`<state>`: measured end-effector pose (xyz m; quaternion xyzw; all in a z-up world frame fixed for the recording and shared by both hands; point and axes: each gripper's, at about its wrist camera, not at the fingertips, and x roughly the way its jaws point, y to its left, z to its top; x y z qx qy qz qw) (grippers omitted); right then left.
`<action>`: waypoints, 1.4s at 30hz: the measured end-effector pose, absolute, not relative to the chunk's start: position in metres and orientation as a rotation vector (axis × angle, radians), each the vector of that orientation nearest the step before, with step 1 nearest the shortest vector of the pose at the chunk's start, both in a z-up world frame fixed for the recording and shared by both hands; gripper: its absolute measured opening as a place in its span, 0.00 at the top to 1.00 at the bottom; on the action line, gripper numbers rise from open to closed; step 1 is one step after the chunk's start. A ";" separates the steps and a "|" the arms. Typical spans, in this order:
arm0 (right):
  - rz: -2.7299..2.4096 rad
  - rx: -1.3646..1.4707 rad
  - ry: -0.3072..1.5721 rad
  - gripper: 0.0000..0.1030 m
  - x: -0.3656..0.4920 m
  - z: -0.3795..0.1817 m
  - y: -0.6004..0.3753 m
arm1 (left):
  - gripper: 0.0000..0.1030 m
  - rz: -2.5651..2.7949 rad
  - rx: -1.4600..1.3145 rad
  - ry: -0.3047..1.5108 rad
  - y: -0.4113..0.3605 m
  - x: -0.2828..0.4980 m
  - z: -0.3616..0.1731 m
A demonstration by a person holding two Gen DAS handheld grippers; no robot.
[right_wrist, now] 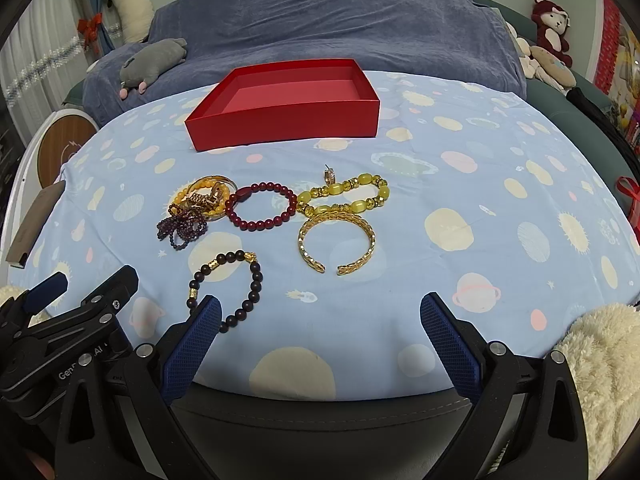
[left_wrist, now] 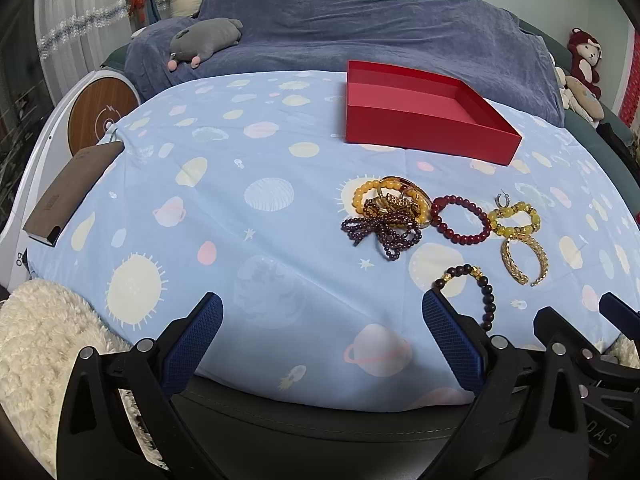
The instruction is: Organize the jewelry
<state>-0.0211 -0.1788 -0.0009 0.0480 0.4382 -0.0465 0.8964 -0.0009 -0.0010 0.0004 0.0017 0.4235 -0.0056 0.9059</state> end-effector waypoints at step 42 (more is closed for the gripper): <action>-0.099 0.102 0.905 0.07 -0.021 -0.001 -0.178 | 0.07 -0.009 0.010 0.894 -0.001 0.000 -0.001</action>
